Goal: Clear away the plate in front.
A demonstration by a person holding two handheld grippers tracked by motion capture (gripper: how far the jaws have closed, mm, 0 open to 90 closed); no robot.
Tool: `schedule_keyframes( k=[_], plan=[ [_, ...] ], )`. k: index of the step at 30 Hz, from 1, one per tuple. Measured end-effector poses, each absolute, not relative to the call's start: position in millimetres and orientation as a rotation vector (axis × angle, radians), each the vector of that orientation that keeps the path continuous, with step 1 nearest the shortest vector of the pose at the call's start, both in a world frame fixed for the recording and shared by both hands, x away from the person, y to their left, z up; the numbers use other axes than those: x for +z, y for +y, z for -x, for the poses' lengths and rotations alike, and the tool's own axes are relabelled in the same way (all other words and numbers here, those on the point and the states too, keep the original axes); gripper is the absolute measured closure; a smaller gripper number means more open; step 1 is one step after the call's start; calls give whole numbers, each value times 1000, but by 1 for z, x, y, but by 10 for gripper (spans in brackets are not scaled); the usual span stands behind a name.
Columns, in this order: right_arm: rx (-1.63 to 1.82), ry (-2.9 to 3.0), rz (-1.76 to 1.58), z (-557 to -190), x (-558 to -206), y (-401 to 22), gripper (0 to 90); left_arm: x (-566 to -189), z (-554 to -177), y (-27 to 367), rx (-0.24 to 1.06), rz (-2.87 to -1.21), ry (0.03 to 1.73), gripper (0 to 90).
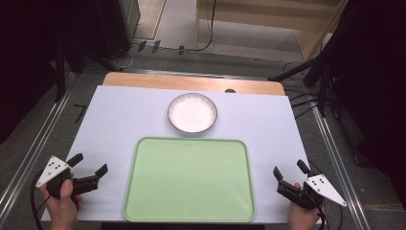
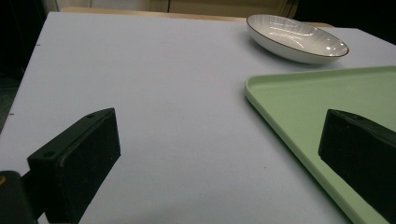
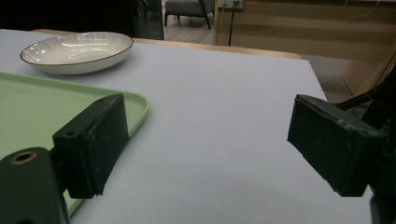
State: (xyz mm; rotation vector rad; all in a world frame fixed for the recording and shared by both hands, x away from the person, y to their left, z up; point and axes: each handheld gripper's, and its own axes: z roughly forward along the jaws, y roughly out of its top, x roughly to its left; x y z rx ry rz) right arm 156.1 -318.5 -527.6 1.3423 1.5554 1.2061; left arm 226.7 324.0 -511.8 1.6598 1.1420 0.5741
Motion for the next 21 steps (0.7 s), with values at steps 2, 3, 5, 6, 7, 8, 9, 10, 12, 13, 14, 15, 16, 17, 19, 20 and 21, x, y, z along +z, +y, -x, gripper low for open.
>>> schedule_keyframes(
  k=[2,3,5,6,7,8,9,10,12,13,14,15,16,17,19,20,21],
  plan=[
    [1203,1554,-1341,-156,-528,-319,129,-510,-226,322,578,-1659,1138,0],
    [1203,1554,-1341,-156,-528,-319,129,-510,-226,322,578,-1659,1138,0],
    [1204,1547,-1345,-155,-528,-319,129,-507,-228,318,560,-1656,1129,0],
    [1203,1538,-1348,-154,-528,-319,129,-505,-230,314,561,-1670,1128,0],
    [1201,1537,-1343,-153,-528,-318,129,-500,-233,308,542,-1674,1106,0],
    [1199,1536,-1343,-153,-527,-318,129,-497,-234,303,533,-1671,1096,0],
    [1199,1535,-1339,-152,-527,-317,129,-494,-235,299,525,-1669,1084,0],
    [1201,1535,-1335,-152,-527,-317,129,-492,-236,295,517,-1669,1079,0],
    [1202,1537,-1330,-152,-527,-317,129,-489,-238,291,503,-1668,1069,0],
    [1205,1532,-1334,-151,-526,-316,129,-487,-240,285,485,-1671,1068,0],
    [1207,1532,-1332,-151,-526,-317,129,-483,-245,277,473,-1676,1060,0],
    [1207,1532,-1332,-151,-526,-317,129,-483,-245,277,473,-1676,1060,0],
    [1208,1533,-1330,-150,-526,-317,129,-480,-248,272,463,-1680,1051,0],
    [1212,1533,-1328,-150,-525,-317,129,-478,-251,268,451,-1683,1045,0],
    [1220,1527,-1328,-149,-525,-317,129,-469,-261,254,425,-1702,1027,0],
    [1220,1528,-1323,-149,-525,-317,129,-467,-265,249,423,-1710,1018,0],
    [1220,1528,-1323,-149,-525,-317,129,-467,-265,249,423,-1710,1018,0]
  ],
)
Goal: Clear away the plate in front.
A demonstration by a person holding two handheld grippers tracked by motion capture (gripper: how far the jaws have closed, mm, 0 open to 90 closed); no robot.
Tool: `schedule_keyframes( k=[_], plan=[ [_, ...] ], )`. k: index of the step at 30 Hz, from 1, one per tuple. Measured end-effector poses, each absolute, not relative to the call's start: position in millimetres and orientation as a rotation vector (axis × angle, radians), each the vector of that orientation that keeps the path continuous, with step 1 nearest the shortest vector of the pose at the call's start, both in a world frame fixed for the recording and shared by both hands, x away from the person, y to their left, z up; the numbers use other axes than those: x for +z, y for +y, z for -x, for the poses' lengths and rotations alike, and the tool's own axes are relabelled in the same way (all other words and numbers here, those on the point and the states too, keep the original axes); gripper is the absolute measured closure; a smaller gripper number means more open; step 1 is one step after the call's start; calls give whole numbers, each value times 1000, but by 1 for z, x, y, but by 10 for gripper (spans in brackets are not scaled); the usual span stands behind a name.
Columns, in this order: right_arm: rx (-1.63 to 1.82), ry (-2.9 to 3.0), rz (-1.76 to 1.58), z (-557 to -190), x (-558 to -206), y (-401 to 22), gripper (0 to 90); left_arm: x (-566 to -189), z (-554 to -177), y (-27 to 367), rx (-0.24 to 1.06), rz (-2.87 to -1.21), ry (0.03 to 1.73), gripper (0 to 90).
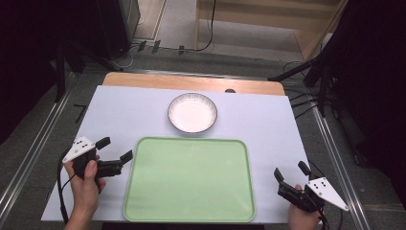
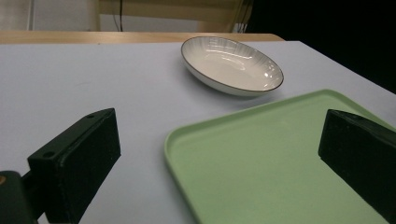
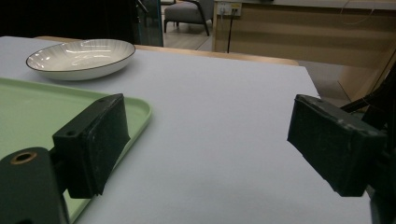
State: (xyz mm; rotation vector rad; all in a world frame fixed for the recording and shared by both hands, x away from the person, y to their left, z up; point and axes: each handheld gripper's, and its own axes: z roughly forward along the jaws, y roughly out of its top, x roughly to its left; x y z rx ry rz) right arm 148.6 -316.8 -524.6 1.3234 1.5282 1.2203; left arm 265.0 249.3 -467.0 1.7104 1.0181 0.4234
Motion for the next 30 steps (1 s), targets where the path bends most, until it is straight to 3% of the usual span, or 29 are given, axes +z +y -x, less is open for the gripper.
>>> schedule_keyframes(
  k=[12,23,24,26,30],
  plan=[
    [1221,1536,-1306,-148,-523,-313,129,-453,-320,196,323,-1784,995,9],
    [1223,1532,-1307,-148,-523,-313,129,-455,-362,166,308,-1814,1113,201],
    [1223,1533,-1304,-148,-523,-313,129,-457,-370,161,296,-1821,1142,269],
    [1224,1533,-1304,-148,-523,-313,129,-458,-374,159,296,-1828,1151,315],
    [1224,1535,-1303,-148,-523,-314,129,-461,-387,152,273,-1841,1179,357]
  ],
)
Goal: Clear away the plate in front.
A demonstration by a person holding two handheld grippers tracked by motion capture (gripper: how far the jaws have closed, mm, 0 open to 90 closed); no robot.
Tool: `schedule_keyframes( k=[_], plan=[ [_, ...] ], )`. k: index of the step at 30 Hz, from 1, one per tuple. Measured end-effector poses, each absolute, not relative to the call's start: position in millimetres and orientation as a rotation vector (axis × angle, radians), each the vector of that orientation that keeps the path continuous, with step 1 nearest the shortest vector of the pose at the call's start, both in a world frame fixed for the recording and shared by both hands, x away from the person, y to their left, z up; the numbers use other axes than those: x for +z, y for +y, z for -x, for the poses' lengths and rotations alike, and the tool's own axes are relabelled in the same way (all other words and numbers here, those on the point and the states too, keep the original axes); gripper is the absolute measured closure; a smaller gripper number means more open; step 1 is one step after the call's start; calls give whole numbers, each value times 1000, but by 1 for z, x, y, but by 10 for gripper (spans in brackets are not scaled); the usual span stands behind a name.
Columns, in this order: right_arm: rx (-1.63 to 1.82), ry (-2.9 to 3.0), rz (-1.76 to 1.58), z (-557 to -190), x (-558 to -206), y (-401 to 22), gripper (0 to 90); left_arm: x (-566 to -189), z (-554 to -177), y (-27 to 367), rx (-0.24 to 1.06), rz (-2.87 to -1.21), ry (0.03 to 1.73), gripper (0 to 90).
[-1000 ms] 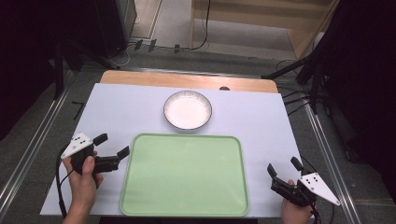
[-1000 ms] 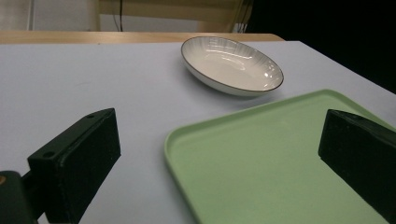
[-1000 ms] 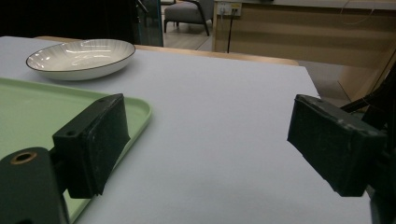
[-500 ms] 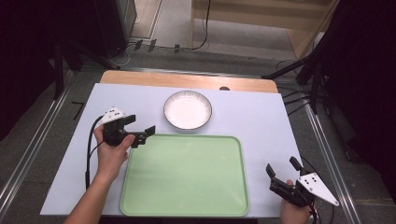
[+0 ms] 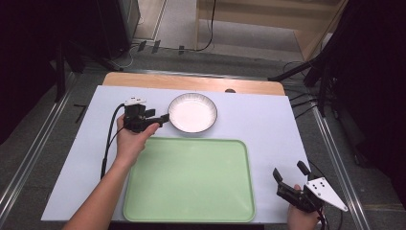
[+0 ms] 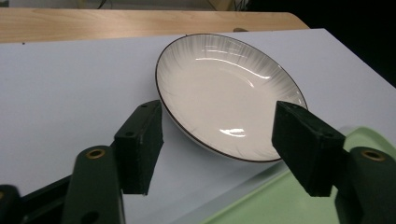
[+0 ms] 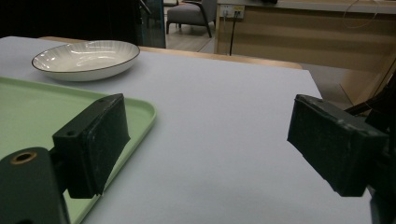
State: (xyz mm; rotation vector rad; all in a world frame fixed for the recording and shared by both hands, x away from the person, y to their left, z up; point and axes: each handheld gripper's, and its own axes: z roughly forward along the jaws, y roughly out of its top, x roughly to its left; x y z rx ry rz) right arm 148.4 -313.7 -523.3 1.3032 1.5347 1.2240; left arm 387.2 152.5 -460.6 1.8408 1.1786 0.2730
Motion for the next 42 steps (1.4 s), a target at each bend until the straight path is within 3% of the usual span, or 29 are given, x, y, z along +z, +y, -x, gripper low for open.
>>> schedule_keyframes(
  k=[15,35,42],
  plan=[
    [1227,1536,-1312,-149,-524,-314,129,-476,-436,147,186,-1879,1321,505],
    [1234,1543,-1306,-150,-524,-314,129,-507,-460,151,-72,-1755,1509,631],
    [1234,1544,-1308,-150,-524,-315,129,-514,-464,146,-138,-1641,1545,653]
  ],
)
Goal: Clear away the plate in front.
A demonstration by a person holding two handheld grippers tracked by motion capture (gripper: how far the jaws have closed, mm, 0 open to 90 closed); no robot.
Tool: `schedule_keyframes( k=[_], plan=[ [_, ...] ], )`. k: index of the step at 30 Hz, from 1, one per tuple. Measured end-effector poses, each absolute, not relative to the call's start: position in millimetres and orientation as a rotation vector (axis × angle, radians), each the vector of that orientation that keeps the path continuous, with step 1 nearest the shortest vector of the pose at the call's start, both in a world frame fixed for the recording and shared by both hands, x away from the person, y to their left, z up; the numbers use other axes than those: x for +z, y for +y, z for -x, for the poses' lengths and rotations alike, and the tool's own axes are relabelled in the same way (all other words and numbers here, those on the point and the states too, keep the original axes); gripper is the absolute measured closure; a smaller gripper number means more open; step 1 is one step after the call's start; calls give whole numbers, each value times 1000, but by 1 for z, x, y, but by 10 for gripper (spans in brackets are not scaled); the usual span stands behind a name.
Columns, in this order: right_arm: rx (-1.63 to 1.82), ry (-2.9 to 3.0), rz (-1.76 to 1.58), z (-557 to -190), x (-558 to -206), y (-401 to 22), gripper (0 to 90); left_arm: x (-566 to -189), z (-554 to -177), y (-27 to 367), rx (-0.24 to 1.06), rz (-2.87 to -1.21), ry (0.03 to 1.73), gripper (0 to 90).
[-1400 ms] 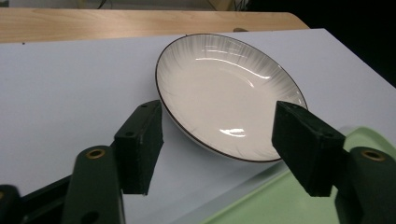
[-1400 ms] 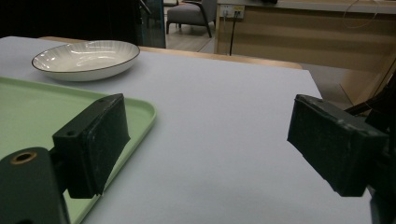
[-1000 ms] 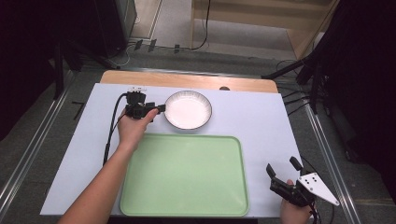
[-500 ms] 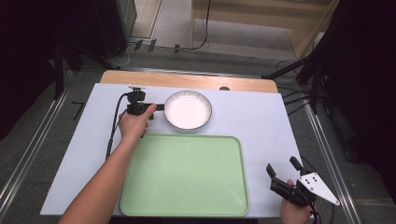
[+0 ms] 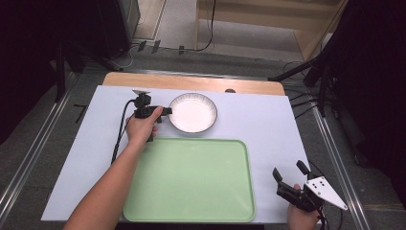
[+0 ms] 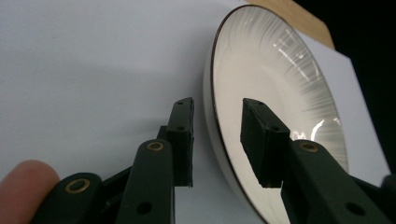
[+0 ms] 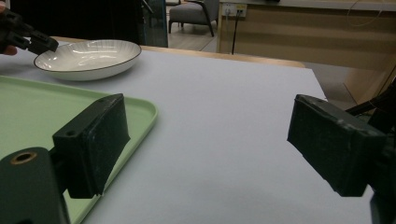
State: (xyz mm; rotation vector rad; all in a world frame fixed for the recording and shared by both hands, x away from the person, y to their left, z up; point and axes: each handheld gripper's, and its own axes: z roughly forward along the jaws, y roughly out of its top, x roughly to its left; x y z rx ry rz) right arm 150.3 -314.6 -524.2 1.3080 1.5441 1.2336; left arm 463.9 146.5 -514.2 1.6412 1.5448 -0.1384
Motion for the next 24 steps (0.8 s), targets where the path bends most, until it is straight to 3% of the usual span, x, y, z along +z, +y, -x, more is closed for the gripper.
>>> schedule_keyframes(
  k=[24],
  plan=[
    [1239,1550,-1314,-152,-525,-316,129,-534,-471,137,-322,-1521,1655,757]
  ],
)
